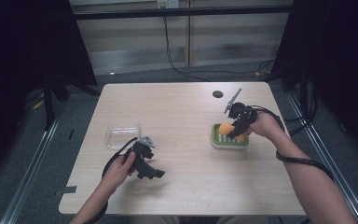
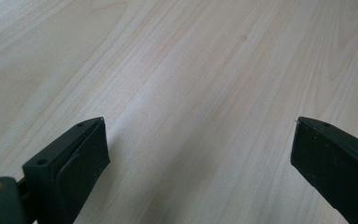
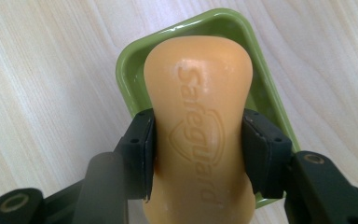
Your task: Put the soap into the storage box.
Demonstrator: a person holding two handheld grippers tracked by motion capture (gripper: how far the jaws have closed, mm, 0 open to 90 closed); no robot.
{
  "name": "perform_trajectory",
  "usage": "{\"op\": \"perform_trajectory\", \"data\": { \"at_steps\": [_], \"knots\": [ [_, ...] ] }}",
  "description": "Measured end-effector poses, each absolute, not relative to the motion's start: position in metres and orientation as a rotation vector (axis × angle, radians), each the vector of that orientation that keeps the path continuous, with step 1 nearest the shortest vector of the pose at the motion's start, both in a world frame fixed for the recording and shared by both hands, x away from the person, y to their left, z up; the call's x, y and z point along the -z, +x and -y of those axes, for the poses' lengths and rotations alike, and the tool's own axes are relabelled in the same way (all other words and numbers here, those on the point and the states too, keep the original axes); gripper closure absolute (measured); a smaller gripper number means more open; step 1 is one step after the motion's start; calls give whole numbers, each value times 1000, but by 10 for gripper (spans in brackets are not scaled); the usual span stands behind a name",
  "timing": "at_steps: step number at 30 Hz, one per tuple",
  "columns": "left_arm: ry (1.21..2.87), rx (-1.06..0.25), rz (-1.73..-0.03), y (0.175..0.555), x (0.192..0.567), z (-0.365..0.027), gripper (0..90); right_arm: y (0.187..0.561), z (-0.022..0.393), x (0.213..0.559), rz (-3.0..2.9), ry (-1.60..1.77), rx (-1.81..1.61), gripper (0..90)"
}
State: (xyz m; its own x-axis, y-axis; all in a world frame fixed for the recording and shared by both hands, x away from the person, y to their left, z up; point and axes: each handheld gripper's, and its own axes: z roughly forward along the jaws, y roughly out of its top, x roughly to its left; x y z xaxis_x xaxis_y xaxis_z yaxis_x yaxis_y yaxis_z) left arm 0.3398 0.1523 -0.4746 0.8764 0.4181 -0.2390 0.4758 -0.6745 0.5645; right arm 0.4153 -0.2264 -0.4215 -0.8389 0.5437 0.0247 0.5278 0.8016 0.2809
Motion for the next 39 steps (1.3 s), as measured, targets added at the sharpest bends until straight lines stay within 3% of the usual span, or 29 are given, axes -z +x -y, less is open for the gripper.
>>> {"op": "perform_trajectory", "data": {
  "at_steps": [39],
  "knots": [
    [2403, 118, -639, 340, 474, -152, 41, 420, 226, 431, -2933, 820, -399, 499]
  ]
}}
